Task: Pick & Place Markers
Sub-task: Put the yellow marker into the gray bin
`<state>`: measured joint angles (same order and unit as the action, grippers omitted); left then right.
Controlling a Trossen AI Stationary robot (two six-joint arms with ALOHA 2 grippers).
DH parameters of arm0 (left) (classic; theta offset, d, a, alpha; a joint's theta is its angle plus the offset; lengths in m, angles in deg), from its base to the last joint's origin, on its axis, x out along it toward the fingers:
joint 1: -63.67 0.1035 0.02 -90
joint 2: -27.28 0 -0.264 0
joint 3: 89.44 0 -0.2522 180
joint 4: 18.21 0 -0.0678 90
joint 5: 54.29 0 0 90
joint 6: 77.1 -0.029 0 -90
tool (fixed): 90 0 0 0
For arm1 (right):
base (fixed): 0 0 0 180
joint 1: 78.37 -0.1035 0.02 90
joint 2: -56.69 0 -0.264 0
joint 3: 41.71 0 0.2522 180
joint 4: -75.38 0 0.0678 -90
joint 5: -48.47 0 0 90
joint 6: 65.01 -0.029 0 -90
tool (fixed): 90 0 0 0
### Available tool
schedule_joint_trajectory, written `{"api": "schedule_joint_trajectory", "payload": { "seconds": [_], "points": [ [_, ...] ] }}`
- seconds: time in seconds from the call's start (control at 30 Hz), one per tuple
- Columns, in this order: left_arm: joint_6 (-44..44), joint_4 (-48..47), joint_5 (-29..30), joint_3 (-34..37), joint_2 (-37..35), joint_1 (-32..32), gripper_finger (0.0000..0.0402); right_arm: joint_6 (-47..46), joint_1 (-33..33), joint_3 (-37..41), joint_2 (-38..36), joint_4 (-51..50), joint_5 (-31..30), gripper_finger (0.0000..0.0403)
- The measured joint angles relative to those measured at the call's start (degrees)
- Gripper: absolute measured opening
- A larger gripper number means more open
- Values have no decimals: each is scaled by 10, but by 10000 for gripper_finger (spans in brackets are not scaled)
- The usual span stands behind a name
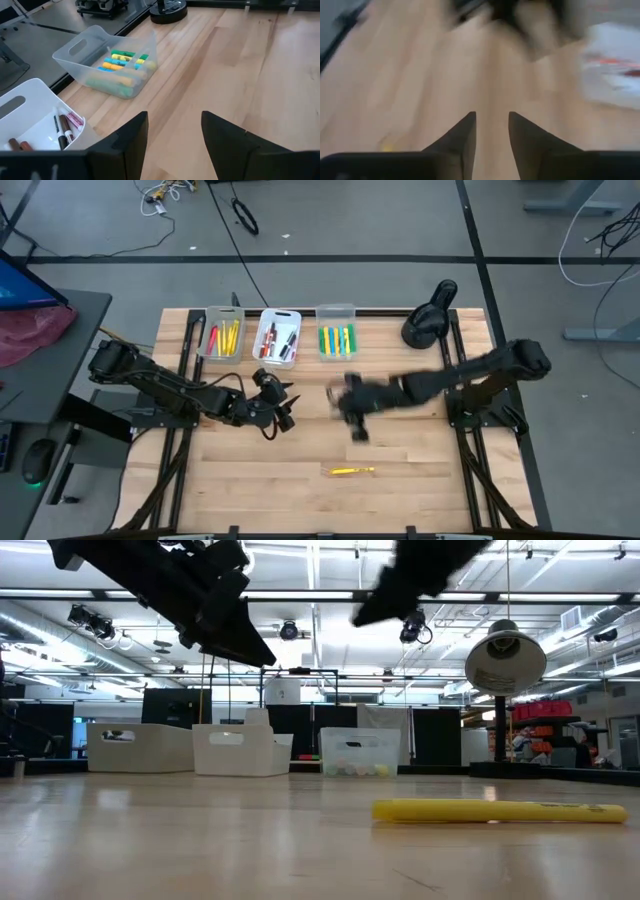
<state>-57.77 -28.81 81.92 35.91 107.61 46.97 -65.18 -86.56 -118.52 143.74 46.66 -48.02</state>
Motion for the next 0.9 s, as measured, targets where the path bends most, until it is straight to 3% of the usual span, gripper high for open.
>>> {"api": "schedule_joint_trajectory", "payload": {
  "seconds": [0.1, 0.27, 0.43, 0.53, 0.63, 0.9],
  "points": [
    [0, 0, 0, 0, 0, -3, 190, -15, -70, 61, -5, 18, 0, 112],
    [8, 1, 0, 0, 0, -2, 190, -132, -139, 189, -5, 117, 37, 110],
    [10, 1, 0, 0, 0, 5, 190, -206, -188, 318, 5, 340, 77, 114],
    [11, 1, 0, 0, 0, 12, 190, -162, -214, 372, 27, 467, 54, 122],
    [11, 3, 0, 0, 0, 15, 190, -139, -230, 390, 57, 533, 4, 141],
    [11, 7, 0, 0, 0, 15, 190, -51, -245, 361, 178, 570, -14, 229]
  ]
}}
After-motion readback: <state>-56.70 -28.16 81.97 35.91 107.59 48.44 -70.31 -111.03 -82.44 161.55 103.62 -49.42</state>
